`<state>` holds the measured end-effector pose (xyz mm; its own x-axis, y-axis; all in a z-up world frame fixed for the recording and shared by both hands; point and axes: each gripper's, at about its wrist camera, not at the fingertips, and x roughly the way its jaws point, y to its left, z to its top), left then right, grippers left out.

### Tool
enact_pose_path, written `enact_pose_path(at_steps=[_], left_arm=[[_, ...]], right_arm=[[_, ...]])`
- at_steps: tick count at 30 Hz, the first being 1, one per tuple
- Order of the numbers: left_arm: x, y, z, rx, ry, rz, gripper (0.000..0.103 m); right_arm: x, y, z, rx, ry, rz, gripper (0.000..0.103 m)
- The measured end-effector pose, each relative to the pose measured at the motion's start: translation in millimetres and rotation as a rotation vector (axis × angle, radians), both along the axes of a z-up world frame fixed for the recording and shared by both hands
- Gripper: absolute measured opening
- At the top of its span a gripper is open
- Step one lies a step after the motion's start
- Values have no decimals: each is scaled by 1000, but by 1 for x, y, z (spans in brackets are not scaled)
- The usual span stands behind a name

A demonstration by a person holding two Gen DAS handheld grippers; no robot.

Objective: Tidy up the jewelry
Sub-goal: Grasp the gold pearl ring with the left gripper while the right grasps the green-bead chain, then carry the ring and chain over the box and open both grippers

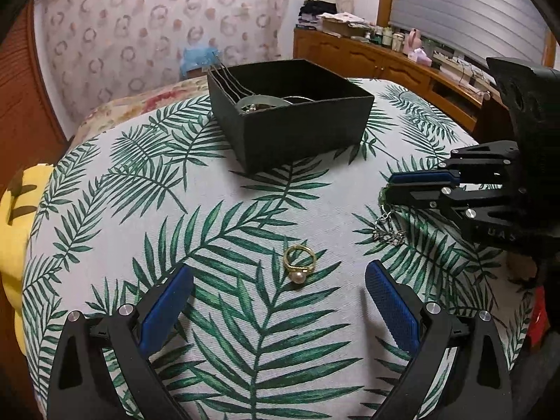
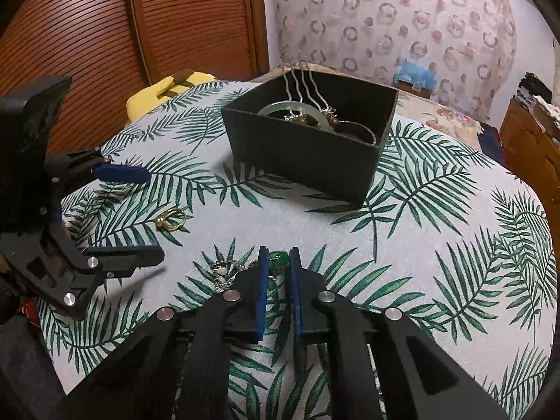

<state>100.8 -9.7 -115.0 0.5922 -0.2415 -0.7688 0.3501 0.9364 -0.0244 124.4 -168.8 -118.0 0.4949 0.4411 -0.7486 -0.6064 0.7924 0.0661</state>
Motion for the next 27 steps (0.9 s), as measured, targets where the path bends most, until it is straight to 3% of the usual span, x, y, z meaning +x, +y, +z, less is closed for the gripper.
enact_pose_path(at_steps=[2,6,12,18,24,27], left_arm=[[-1,-1,1,-7,-6,-2,94],[-2,-3,2,-23,-1,-10,66],[-6,-7,2,-36,-4,-24,45],[-8,-12,1,-11,-13,-37,37],[-6,-12,1,-7,-17,-40,18],[-9,-10,4,-27,-32,-46,18]], right_arm=[[-1,-3,3,9,-11,-5,7],[-4,-9,9,33,-27,-12,7],[-8,-11,20,49,-55,-16,7],[-12,-12,28,61,-68,-10,7],[-15,-11,32,66,-78,-2,7],[-18,-11,38,72,-89,0,7]])
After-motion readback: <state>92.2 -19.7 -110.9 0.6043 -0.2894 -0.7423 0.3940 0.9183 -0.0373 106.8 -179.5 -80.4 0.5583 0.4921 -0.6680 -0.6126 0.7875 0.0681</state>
